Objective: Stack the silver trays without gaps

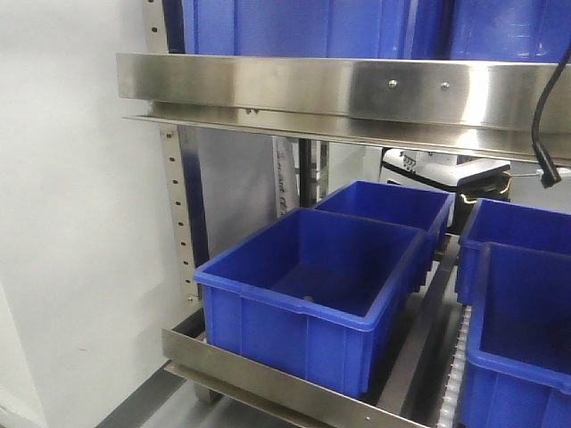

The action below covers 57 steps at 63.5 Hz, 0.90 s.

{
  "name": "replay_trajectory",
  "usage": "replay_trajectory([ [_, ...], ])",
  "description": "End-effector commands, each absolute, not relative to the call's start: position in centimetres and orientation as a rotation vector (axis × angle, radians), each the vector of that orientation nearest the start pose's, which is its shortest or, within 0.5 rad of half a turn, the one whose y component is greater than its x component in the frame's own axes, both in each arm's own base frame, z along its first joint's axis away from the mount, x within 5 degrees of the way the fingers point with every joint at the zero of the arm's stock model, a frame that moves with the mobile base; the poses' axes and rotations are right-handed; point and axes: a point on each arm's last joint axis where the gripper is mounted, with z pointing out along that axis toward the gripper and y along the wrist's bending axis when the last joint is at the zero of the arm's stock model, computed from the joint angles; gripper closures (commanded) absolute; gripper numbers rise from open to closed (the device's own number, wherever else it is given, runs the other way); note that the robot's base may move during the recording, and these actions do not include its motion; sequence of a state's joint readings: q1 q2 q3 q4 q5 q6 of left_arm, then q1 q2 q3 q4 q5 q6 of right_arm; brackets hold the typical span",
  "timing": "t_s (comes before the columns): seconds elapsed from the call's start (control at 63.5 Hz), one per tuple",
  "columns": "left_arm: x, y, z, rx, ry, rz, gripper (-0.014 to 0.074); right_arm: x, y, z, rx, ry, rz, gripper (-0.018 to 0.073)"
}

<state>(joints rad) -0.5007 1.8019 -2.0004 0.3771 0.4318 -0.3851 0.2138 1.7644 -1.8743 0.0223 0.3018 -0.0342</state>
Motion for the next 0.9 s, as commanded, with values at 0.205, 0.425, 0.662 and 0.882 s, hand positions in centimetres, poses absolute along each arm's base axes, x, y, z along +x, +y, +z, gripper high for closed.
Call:
replay_trajectory([
  [0.205, 36.89, -19.91, 49.36, 0.288, 1.509, -0.356, 0.0601, 40.77, 9.19, 47.87, -0.188, 1.479, 0.158, 0.0638],
  [0.425, 36.89, -19.91, 49.36, 0.288, 1.509, -0.356, 0.0601, 40.77, 9.19, 47.87, -0.188, 1.479, 0.158, 0.0638],
  [0.662, 36.89, -19.91, 49.36, 0.288, 1.509, -0.356, 0.0601, 40.77, 9.19, 47.87, -0.188, 1.479, 0.158, 0.0638],
  [0.882, 36.89, -19.91, 49.36, 0.289, 1.509, -0.355, 0.0601, 40.77, 9.19, 47.87, -0.188, 1.479, 0.158, 0.0638],
])
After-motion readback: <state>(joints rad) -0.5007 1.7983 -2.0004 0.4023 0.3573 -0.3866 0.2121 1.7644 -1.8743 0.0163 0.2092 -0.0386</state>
